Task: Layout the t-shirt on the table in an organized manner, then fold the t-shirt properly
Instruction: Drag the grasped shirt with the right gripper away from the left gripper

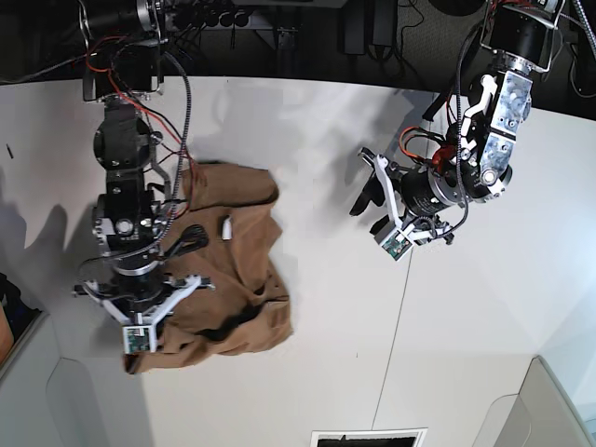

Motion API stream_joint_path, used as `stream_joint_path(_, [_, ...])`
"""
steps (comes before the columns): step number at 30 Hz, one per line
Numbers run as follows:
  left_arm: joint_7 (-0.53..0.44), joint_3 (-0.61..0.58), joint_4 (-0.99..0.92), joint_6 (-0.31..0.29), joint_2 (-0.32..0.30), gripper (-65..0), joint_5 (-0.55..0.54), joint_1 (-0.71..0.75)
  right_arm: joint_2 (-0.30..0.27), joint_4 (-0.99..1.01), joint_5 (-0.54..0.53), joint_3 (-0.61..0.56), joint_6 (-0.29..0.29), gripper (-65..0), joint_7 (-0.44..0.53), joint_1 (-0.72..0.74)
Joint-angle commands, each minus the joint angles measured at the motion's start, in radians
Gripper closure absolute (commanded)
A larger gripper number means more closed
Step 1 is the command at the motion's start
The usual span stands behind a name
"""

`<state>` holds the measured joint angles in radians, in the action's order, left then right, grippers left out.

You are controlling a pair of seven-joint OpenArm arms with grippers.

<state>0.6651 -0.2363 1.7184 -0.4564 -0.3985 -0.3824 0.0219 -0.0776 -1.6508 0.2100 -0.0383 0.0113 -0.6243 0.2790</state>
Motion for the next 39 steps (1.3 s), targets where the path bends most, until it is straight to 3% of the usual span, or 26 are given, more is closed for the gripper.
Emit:
stream_joint_path(1, [-0.018,0.005,0.016,-0.001,-0.006,-30.3,-0.010,-0.016,-0.015,-0.018,0.010,0.039,0.013,0.0,0.017,0.025])
stream_joint_path(3, [-0.021,0.005,0.016,-0.001,-0.006,-30.3,-0.019,-0.016,-0.039,-0.018,-0.025,0.112,0.021,0.0,-0.022,0.025])
stream_joint_path(4, [-0.028,0.005,0.016,-0.001,-0.006,-30.3,-0.029,-0.016,-0.049,-0.018,-0.067,0.142,0.019,-4.2,-0.042,0.025])
stream_joint_path(7, [-0.033,0.005,0.016,-0.001,0.005,-30.3,-0.045,-0.016,-0.066,-0.017,-0.176,0.194,-0.001,-34.4,-0.102,0.023])
stream_joint_path(9, [-0.032,0.005,0.016,-0.002,0.011,-30.3,-0.048,-0.016,-0.066,-0.017,-0.189,0.195,-0.035,-42.5,-0.130,0.013])
stream_joint_path(17, [-0.031,0.005,0.016,-0.002,0.018,-30.3,-0.048,-0.016,-0.066,-0.069,-0.199,0.188,-0.036,-42.4,-0.159,-0.109])
stream_joint_path(24, [-0.021,0.005,0.016,-0.002,0.018,-30.3,-0.048,-0.016,-0.066,-0.104,-0.191,0.188,-0.035,-42.4,-0.129,-0.258])
stream_joint_path(28, [-0.016,0.005,0.016,-0.002,0.018,-30.3,-0.052,-0.016,-0.066,-0.044,-0.172,0.188,-0.006,-42.4,-0.078,-0.291])
stream_joint_path(32, [-0.014,0.005,0.016,-0.022,0.018,-30.3,-0.055,-0.016,-0.067,-0.036,-0.091,0.206,0.074,-42.4,-0.080,-0.291])
stream_joint_path(39, [-0.009,0.005,0.016,-0.027,0.013,-30.3,-0.055,-0.016,-0.066,-0.096,-0.077,0.227,0.079,-42.4,-0.110,-0.291])
